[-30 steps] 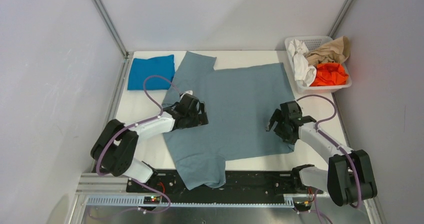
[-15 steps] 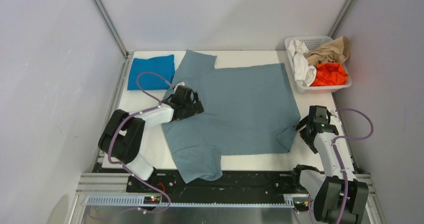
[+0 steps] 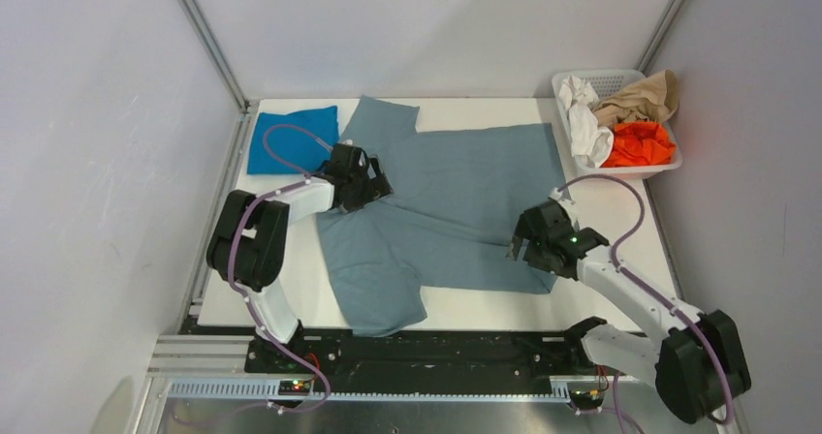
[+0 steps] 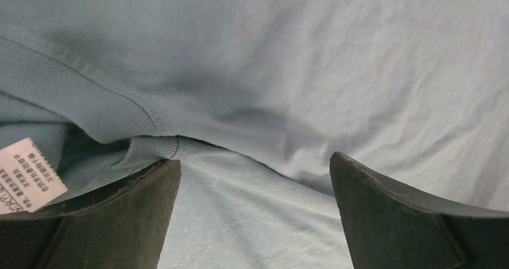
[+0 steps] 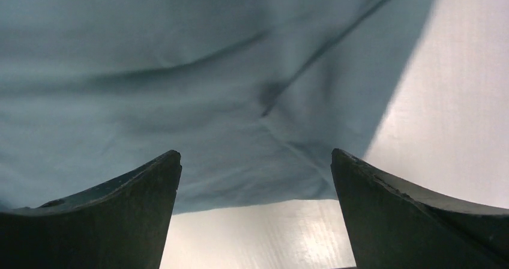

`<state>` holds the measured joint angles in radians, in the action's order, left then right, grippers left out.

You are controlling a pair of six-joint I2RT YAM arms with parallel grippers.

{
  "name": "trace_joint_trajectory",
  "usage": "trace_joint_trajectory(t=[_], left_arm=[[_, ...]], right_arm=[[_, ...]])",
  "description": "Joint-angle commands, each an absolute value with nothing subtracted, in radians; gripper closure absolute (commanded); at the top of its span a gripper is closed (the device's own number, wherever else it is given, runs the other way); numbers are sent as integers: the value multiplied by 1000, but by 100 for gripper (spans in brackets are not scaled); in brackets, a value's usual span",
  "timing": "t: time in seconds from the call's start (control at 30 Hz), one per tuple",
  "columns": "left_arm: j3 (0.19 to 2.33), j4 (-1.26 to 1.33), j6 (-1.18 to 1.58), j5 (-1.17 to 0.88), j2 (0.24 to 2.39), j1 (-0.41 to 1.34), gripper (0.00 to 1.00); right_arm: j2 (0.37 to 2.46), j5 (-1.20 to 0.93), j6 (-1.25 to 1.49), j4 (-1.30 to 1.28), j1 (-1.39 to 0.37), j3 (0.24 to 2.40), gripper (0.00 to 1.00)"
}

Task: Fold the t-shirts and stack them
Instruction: Flatten out the tshirt

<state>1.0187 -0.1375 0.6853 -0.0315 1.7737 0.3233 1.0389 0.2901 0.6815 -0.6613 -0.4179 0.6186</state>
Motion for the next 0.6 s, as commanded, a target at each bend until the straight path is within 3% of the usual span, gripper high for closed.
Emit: trace_joint_trajectory(t=[0.0,0.13,0.3,0.47,0.57], left_arm=[[1038,-166,643,-61,1827,312,0],[1035,-164,640,-52,1822,312,0],[1024,-161,640,-45,1816,309,0],[1016,-160,640,-42,1819,292,0],[1010,-160,638,-43,1815,272,0]], right_arm=[[1124,163,708,-474,-497,650,0],[1202,93,714,-348,-571,666,0],[1291,147,750,-370,-539,668,1],[1291,264,815,-530,-427,647,1],[1186,337,850,-686,-334,622,1]])
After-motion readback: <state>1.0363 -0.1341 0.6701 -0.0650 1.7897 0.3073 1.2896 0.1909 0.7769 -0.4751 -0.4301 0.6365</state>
